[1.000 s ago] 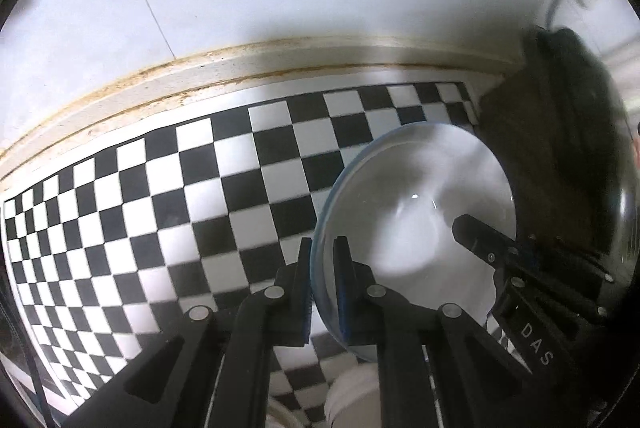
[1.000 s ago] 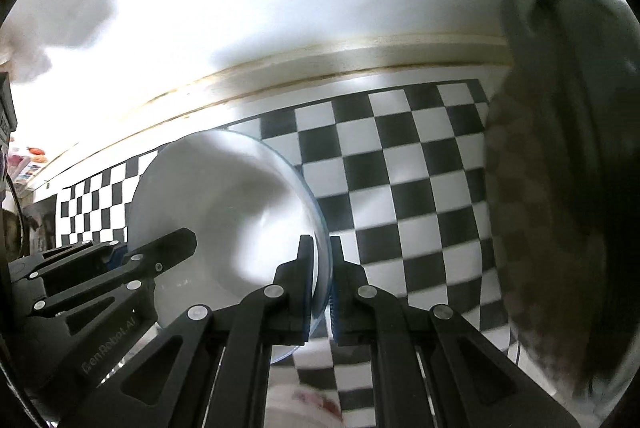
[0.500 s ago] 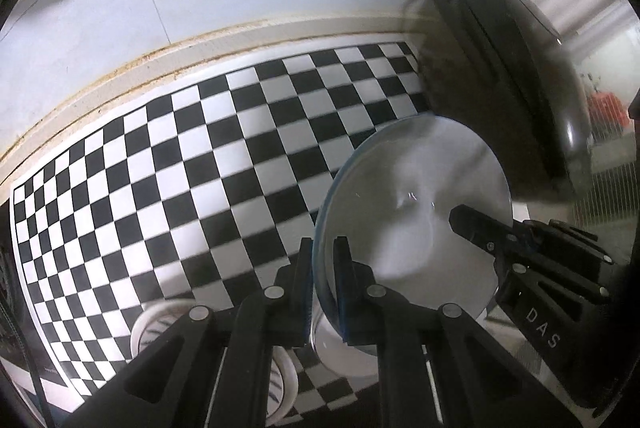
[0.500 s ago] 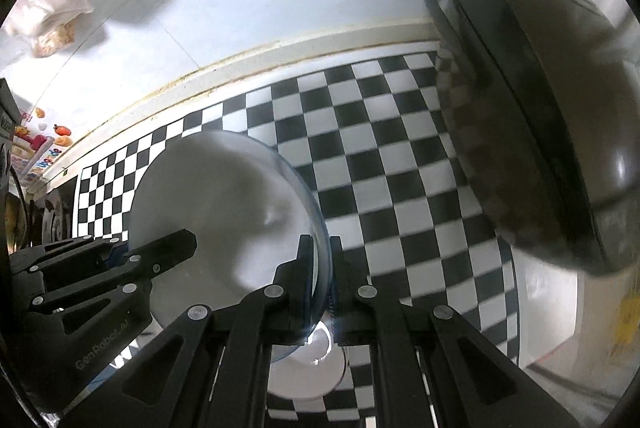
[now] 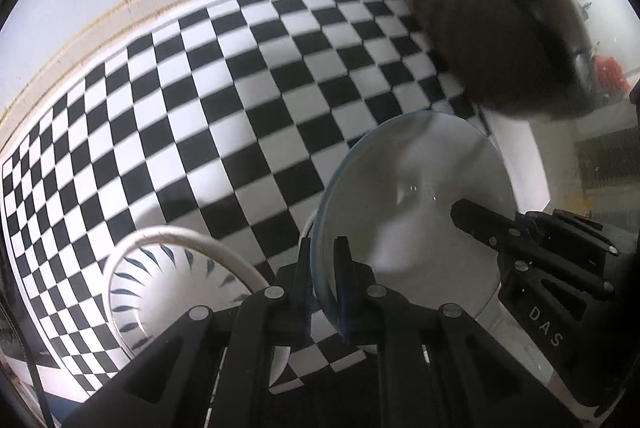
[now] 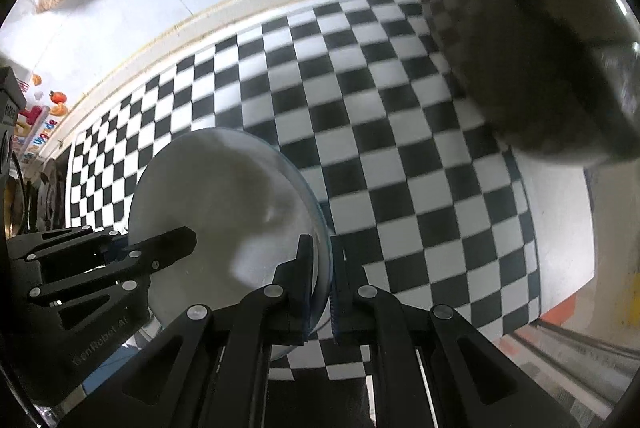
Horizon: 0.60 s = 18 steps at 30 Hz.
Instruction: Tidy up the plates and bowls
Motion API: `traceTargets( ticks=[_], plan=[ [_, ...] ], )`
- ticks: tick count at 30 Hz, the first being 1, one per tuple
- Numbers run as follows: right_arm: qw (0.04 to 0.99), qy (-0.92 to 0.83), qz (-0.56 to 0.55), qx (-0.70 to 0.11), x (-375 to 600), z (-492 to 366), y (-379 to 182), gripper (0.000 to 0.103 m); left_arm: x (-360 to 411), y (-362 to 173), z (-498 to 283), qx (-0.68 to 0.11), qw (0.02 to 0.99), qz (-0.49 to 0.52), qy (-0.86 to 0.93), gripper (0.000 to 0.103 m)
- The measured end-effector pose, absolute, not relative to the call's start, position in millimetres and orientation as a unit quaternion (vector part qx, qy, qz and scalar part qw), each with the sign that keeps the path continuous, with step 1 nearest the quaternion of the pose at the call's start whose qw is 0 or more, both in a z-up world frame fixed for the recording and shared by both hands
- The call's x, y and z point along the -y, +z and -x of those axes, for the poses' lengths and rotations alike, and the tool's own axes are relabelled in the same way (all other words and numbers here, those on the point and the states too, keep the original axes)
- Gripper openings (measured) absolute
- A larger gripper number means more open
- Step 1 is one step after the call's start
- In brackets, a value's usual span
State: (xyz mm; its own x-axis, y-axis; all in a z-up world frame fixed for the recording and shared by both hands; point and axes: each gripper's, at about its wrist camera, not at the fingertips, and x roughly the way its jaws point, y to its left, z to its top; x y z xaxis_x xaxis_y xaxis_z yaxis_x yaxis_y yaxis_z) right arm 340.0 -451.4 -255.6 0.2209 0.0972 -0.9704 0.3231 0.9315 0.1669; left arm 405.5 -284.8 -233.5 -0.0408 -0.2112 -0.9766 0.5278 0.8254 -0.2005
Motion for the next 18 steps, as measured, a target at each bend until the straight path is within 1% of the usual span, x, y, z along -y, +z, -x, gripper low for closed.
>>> traceTargets(
  ticks=[8,18],
  plan=[
    [0.742,-0.076,-0.172,-0.643,446.9,-333.5,-292.8,0.008,286.4,-266.1,-399.7,-0.691,0.661,-0.128,-0.264,0.008],
    [0.736,-0.080,-0.168,-0.650,447.6,-331.1,-306.1,0.008,292.7,-280.7,-395.2,-0.695,0.655,-0.140,-0.263,0.008]
  ],
)
